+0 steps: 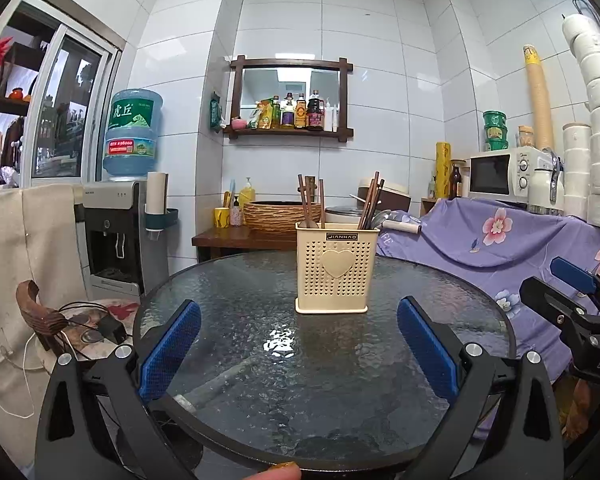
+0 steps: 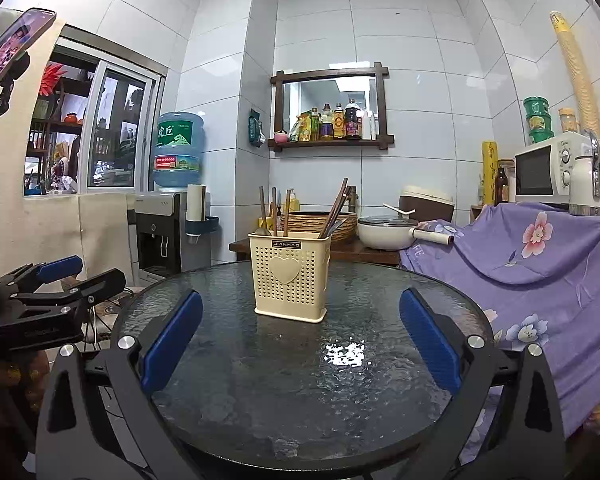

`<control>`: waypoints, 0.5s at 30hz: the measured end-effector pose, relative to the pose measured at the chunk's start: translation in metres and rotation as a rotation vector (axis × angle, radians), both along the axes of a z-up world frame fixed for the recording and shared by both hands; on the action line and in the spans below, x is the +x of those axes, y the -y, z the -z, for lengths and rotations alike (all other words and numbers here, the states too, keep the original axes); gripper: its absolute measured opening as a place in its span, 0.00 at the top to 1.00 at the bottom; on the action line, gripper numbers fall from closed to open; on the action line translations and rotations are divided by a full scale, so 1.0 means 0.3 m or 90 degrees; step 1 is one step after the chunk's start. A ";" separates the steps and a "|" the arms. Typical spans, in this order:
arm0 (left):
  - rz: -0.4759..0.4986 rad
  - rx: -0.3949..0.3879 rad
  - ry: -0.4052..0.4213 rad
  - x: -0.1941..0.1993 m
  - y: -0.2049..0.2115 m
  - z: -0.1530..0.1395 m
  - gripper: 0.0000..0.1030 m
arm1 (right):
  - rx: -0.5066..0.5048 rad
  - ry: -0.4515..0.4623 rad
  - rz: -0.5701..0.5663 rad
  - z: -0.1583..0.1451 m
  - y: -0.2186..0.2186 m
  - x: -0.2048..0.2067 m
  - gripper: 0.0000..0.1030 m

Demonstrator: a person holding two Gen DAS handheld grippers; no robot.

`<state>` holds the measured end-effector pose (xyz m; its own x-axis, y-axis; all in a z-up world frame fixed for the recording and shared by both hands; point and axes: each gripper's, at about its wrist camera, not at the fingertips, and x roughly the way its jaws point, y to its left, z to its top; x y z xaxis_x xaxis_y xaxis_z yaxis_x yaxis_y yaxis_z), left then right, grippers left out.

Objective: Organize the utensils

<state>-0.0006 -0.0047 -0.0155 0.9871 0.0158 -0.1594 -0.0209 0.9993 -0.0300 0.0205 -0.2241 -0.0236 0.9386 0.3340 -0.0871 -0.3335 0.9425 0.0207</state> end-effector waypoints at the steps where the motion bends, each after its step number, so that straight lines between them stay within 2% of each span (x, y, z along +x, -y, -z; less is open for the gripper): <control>1: 0.000 -0.003 -0.002 0.002 -0.003 0.001 0.06 | 0.002 -0.003 -0.002 0.001 0.002 0.001 0.06; 15: 0.002 -0.007 -0.007 0.001 -0.003 -0.001 0.06 | -0.004 -0.007 -0.009 -0.001 -0.012 0.007 0.06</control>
<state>-0.0003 -0.0036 -0.0152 0.9853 0.0109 -0.1703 -0.0181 0.9990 -0.0411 0.0227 -0.2206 -0.0234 0.9326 0.3468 -0.1000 -0.3467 0.9378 0.0185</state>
